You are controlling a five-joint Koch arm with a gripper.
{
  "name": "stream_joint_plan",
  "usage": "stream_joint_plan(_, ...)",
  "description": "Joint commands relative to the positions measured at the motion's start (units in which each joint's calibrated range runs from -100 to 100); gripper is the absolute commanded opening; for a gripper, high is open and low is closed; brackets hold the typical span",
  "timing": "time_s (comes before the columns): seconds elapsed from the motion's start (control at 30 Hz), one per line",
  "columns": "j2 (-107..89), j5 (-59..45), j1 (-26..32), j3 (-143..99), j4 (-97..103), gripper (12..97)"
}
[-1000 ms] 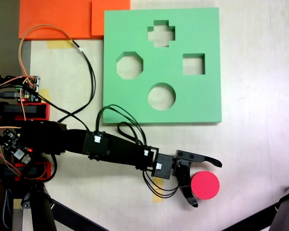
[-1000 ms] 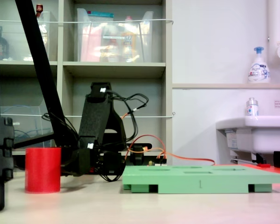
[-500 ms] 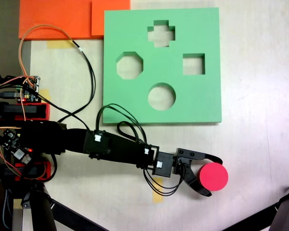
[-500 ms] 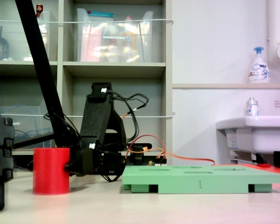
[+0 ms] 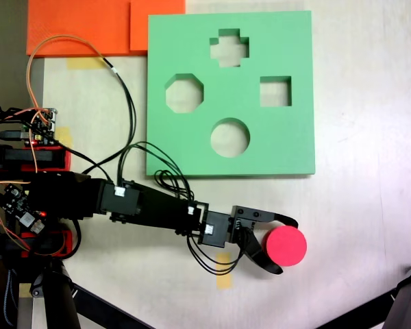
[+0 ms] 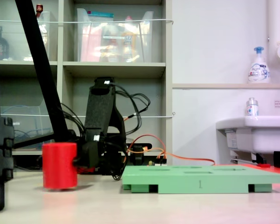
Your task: Put the cylinder block into the corresponding hole
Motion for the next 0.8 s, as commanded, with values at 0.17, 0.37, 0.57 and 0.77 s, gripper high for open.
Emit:
stream_joint_plan(0.17, -40.9, -0.2, 2.5, -5.8, -10.9, 17.6)
stream_joint_plan(0.37, -64.6, 0.4, 9.9, -23.5, -12.3, 17.7)
stream_joint_plan(0.57, -67.0, 0.4, 14.7, -31.5, -7.6, 17.9)
stream_joint_plan(0.77, -63.8, 0.4, 16.8, -31.2, -6.6, 17.9)
